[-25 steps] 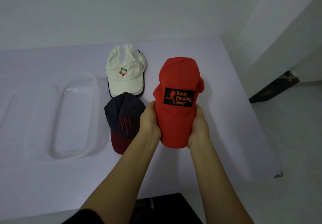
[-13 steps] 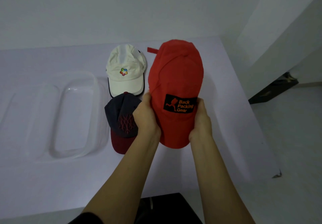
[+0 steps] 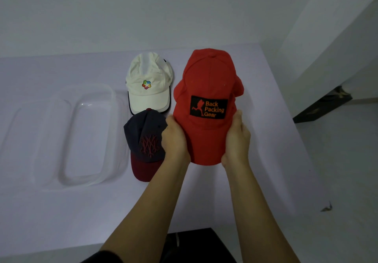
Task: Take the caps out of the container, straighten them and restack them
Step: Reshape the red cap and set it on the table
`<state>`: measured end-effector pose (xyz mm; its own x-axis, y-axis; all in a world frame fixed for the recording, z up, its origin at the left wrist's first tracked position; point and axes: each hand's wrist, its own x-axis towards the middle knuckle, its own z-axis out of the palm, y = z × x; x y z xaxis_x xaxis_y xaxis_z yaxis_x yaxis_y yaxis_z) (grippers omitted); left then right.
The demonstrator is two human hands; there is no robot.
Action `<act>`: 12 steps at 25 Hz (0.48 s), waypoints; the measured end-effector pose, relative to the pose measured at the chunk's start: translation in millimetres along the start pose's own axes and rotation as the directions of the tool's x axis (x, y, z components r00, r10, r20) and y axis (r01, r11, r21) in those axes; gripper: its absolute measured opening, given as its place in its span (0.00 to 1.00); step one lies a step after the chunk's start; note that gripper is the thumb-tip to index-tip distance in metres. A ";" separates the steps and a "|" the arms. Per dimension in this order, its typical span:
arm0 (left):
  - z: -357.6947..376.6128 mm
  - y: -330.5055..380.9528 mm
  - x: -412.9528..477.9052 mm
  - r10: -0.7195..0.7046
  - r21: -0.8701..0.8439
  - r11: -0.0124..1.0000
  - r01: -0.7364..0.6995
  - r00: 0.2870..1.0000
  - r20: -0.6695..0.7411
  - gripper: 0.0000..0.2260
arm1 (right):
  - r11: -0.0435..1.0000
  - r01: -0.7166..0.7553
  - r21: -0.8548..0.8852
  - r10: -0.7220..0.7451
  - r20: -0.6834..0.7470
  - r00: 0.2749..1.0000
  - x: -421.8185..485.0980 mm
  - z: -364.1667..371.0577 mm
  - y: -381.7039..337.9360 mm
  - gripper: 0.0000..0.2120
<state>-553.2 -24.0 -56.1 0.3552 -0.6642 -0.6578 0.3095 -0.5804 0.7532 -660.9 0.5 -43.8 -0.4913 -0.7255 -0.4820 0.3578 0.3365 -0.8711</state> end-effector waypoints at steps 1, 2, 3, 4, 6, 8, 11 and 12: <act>0.9 -1.5 -1.3 -0.058 -0.081 0.995 0.059 0.998 0.021 0.19 | 0.998 -0.061 0.033 0.061 0.021 0.998 -0.3 -0.4 0.3 0.18; 1.7 -1.9 -5.5 -0.110 -0.158 0.980 0.118 0.992 0.057 0.18 | 0.988 -0.139 0.069 0.137 0.032 0.990 -0.1 -1.9 0.2 0.19; 2.5 -1.9 -9.0 -0.142 -0.216 0.963 0.159 0.986 0.092 0.16 | 0.970 -0.217 0.109 0.213 0.040 0.976 0.0 -2.7 0.4 0.19; 3.6 -2.5 -10.8 -0.154 -0.263 0.948 0.180 0.981 0.119 0.15 | 0.950 -0.278 0.145 0.274 0.049 0.961 0.6 -3.7 2.3 0.19; 7.2 -3.6 -12.1 -0.157 -0.334 0.919 0.209 0.972 0.176 0.13 | 0.919 -0.339 0.201 0.334 0.061 0.941 1.9 -4.7 8.2 0.19; 7.1 -9.1 -4.0 -0.149 -0.348 0.915 0.205 0.972 0.181 0.13 | 0.914 -0.332 0.232 0.328 0.056 0.943 3.5 -5.5 10.7 0.19; -1.6 -15.3 -3.1 -0.099 -0.305 0.941 0.147 0.981 0.169 0.17 | 0.971 -0.176 0.164 0.171 0.046 0.984 3.2 -10.4 2.1 0.17; -4.5 -15.8 -3.4 -0.082 -0.248 0.961 0.124 0.981 0.175 0.18 | 0.983 -0.124 0.137 0.119 0.043 0.992 2.0 -12.6 -3.1 0.17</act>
<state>-555.3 -10.4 -65.8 0.1689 -0.6865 -0.7072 0.5605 -0.5233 0.6419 -673.0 5.5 -43.3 -0.4105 -0.7055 -0.5778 0.5214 0.3382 -0.7834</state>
